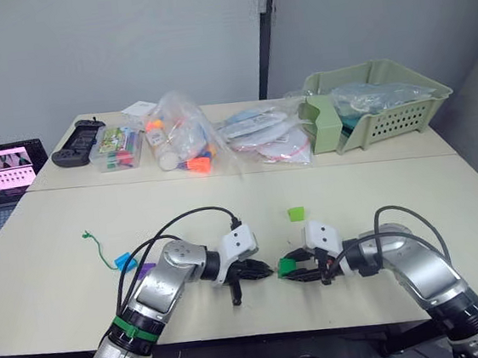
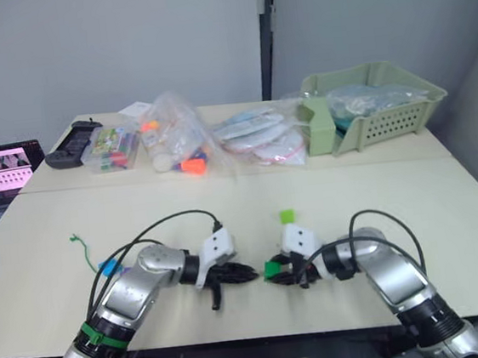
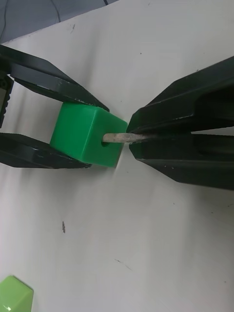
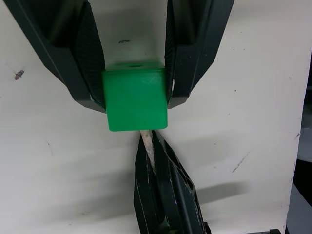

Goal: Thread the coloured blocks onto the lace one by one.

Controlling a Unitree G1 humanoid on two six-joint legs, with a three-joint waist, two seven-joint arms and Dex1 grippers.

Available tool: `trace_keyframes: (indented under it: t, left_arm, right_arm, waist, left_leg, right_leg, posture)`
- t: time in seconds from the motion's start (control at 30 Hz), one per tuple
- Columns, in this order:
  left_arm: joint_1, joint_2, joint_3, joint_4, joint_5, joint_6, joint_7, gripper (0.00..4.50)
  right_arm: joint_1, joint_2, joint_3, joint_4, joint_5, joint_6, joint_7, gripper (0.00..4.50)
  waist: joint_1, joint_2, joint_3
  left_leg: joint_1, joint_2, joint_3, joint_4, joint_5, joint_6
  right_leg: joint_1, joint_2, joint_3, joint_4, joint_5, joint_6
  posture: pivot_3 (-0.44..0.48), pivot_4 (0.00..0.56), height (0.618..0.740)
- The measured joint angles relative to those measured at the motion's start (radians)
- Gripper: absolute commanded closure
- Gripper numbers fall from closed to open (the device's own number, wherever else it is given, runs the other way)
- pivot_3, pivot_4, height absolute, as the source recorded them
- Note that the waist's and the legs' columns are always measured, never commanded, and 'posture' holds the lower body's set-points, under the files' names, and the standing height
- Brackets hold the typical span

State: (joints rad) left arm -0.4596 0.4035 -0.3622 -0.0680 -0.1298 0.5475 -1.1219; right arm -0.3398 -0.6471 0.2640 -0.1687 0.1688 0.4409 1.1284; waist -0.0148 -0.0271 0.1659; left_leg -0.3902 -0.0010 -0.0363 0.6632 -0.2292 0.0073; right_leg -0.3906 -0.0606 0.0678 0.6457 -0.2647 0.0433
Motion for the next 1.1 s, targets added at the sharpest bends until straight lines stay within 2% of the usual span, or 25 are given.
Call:
trace_keyframes:
  t: [0.8, 1.1]
  left_arm:
    - [0.083, 0.045, 0.031, -0.073, -0.074, -0.004, 0.006, 4.5]
    - [0.01, 0.039, -0.068, -0.038, 0.014, -0.057, 0.002, 4.5]
  right_arm:
    - [0.023, -0.011, 0.024, -0.025, 0.032, -0.019, 0.008, 3.34]
    - [0.017, -0.018, 0.031, -0.042, 0.024, 0.01, -0.002, 3.34]
  waist:
    - [0.0, 0.0, 0.0]
    - [0.002, 0.0, 0.0]
  left_leg:
    - [0.0, 0.001, 0.0, -0.001, 0.0, 0.0]
    - [0.001, 0.0, 0.0, -0.001, 0.0, 0.0]
  right_leg:
    - [0.0, -0.001, 0.0, -0.001, 0.0, 0.0]
    - [0.001, 0.0, 0.0, -0.002, 0.0, 0.0]
  posture:
    - [0.0, 0.15, 0.74]
    - [0.0, 0.15, 0.74]
